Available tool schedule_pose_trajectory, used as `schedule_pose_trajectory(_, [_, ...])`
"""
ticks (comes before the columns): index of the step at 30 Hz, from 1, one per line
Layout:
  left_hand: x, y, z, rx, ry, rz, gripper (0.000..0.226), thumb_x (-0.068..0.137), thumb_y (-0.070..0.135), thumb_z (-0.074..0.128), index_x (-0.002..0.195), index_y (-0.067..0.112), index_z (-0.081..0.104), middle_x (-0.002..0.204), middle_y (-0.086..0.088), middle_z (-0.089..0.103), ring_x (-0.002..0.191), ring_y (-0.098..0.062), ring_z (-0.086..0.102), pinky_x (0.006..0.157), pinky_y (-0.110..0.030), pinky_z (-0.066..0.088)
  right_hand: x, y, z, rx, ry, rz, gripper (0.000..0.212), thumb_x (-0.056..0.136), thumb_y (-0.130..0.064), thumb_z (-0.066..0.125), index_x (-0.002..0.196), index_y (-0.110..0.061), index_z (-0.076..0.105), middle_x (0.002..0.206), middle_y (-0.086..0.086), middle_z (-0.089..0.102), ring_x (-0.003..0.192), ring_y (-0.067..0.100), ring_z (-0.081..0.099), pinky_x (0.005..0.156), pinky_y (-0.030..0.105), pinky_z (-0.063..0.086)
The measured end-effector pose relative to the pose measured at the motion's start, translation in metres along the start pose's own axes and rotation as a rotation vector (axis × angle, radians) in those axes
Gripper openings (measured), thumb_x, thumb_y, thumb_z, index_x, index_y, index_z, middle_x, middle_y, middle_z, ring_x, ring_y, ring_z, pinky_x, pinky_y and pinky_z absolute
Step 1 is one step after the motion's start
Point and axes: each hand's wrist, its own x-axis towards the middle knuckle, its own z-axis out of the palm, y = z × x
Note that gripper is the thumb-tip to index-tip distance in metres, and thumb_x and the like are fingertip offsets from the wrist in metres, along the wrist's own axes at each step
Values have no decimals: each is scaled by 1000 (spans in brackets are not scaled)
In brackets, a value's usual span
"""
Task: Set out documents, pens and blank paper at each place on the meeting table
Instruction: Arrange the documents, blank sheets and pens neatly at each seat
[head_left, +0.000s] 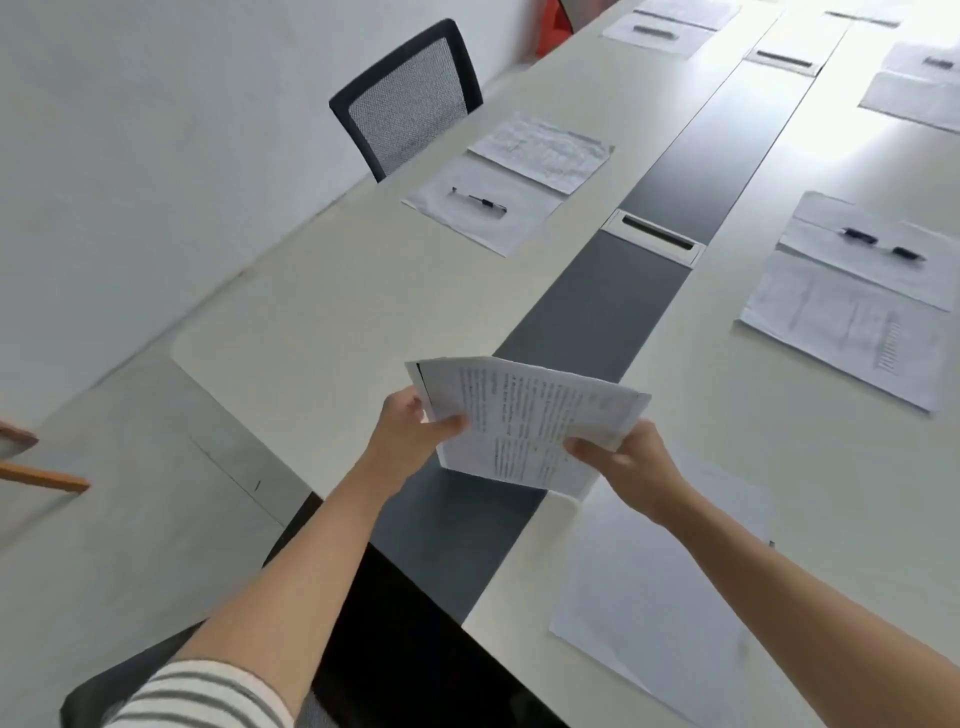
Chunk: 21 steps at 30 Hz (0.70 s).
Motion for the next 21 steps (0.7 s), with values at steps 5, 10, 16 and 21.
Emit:
schedule_pose_trajectory(5, [-7, -30, 10, 28, 12, -75, 20, 87, -2, 58, 97, 14, 65, 101, -2, 68, 101, -24, 63, 72, -19, 49, -2, 34, 23, 19, 38, 149, 29, 83, -15, 68, 102, -37, 62, 108, 4, 66, 107, 27, 63, 88, 54, 56])
schedule_pose_trajectory(10, [5, -39, -7, 146, 194, -61, 17, 89, 17, 63, 107, 15, 60, 102, -2, 64, 91, -18, 61, 77, -20, 49, 31, 36, 39, 59, 244, 270, 11, 90, -15, 65, 83, -21, 68, 97, 6, 72, 92, 29, 69, 81, 48, 58])
schedule_pose_trajectory(16, [-17, -95, -22, 752, 121, -69, 47, 91, 25, 59, 136, 17, 46, 135, -6, 44, 123, -22, 46, 93, -30, 42, 76, 68, 79, 129, 296, 627, 13, 88, -7, 63, 100, -8, 57, 107, 12, 65, 95, 31, 63, 81, 42, 56])
schedule_pose_trajectory(21, [-23, -128, -7, 1018, -74, -80, 60, 92, 37, 56, 146, 24, 33, 154, -7, 23, 141, -24, 25, 114, -39, 32, 80, 90, 93, 19, 234, 645, 28, 86, -27, 71, 108, -12, 63, 108, 6, 70, 92, 26, 69, 76, 41, 60])
